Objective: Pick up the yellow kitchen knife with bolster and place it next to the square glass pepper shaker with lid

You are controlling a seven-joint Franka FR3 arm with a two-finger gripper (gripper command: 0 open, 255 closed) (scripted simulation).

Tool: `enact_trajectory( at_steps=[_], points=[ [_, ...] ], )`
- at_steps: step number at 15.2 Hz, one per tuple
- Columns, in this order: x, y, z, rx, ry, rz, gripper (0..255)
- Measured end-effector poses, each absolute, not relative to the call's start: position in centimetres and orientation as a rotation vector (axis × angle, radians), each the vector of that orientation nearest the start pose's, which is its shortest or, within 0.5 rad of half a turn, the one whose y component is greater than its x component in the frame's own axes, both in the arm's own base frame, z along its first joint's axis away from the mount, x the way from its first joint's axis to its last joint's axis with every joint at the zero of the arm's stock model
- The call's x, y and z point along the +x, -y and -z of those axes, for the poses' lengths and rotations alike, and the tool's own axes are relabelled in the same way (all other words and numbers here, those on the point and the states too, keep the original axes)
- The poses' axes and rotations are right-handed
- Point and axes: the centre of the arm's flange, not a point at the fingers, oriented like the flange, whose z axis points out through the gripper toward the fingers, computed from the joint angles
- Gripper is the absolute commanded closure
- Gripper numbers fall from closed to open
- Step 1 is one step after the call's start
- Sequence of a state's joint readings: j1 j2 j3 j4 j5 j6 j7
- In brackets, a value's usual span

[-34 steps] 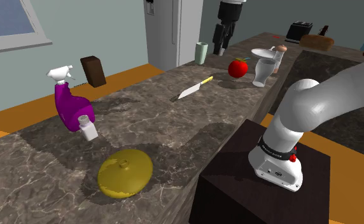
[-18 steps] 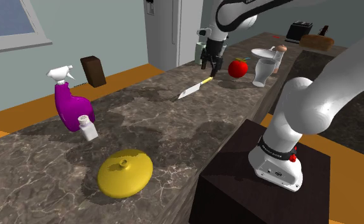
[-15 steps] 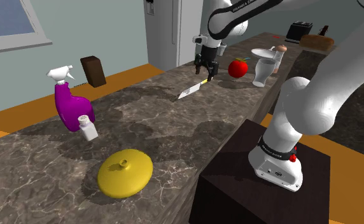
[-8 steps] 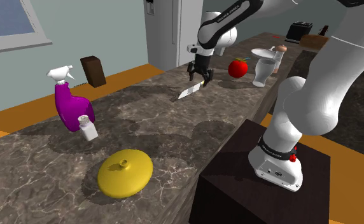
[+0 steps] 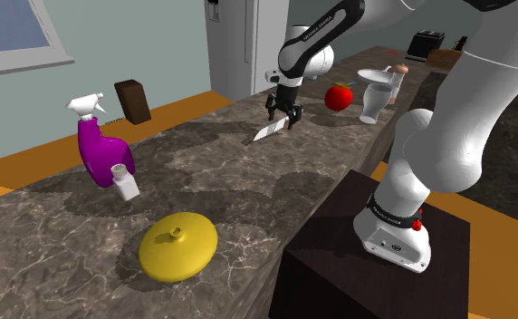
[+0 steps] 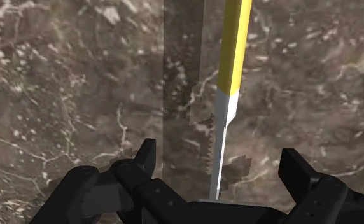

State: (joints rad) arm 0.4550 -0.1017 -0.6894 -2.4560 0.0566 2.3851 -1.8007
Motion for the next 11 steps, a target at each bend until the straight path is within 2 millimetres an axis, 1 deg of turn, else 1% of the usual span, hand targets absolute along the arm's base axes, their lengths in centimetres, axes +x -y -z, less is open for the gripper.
enact_trajectory(
  at_steps=[2,3,11],
  points=[
    [45.92,10.75,-32.8,-2.231,2.137,0.141,0],
    [45.92,10.75,-32.8,-2.231,2.137,0.141,255],
    [45.91,10.76,-32.8,-2.231,2.136,0.142,255]
  ],
)
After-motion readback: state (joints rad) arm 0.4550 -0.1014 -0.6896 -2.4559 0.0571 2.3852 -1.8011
